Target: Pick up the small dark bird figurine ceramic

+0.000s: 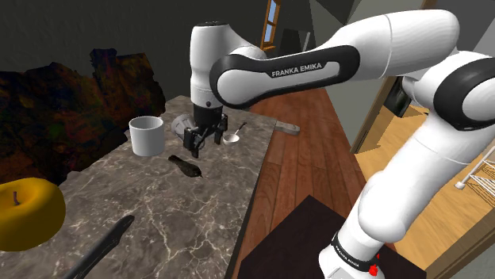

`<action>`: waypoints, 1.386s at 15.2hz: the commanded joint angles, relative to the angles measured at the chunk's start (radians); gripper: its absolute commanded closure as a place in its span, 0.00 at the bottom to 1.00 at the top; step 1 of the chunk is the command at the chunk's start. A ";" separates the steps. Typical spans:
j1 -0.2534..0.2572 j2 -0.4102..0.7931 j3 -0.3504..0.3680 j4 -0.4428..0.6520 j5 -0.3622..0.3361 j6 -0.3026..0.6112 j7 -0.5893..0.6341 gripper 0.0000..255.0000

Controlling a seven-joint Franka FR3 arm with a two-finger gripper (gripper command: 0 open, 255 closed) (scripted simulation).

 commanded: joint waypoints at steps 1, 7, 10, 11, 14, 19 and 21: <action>0.012 0.090 0.034 0.077 -0.049 0.005 0.066 0.00; 0.042 0.212 0.058 0.146 -0.129 0.039 0.150 0.00; 0.043 0.223 0.057 0.117 -0.138 0.076 0.160 0.00; 0.043 0.227 0.057 0.108 -0.141 0.089 0.163 0.00; 0.043 0.229 0.057 0.102 -0.143 0.096 0.166 1.00; 0.044 0.230 0.057 0.104 -0.143 0.095 0.166 1.00; 0.044 0.230 0.057 0.104 -0.144 0.095 0.166 1.00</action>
